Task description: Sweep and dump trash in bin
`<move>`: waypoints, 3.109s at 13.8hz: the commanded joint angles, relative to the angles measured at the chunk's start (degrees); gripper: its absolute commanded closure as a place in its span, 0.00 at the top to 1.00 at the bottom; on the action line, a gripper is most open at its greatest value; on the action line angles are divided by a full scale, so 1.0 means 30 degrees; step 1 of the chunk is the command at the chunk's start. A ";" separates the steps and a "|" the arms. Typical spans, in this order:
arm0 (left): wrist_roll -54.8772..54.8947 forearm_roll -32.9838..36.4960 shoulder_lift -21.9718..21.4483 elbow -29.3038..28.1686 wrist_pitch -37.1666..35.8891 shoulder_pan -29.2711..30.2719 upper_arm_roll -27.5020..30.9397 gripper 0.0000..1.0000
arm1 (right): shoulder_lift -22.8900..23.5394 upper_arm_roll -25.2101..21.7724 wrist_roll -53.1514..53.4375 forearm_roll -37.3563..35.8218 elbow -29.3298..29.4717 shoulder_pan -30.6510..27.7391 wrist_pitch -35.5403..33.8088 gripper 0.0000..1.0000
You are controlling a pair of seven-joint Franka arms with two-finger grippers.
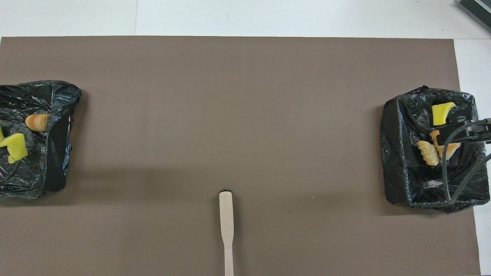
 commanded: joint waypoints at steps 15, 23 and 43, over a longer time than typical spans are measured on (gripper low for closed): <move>-0.2837 -1.1042 -0.0346 -0.0315 0.0633 0.0305 0.0167 0.00 | -0.0286 0.0145 0.0138 0.0970 -0.0161 -0.0920 0.0666 1.00; -1.2847 -1.5352 -0.1020 -0.1311 -0.1360 -0.4581 0.0049 0.00 | -0.0403 0.0262 0.0676 0.1238 -0.0453 -0.0802 0.0693 1.00; -3.0554 -2.2563 0.4807 -0.2104 0.9857 -1.2117 0.0049 0.00 | -0.0374 0.0262 0.0647 0.1238 -0.0453 -0.0832 0.0635 1.00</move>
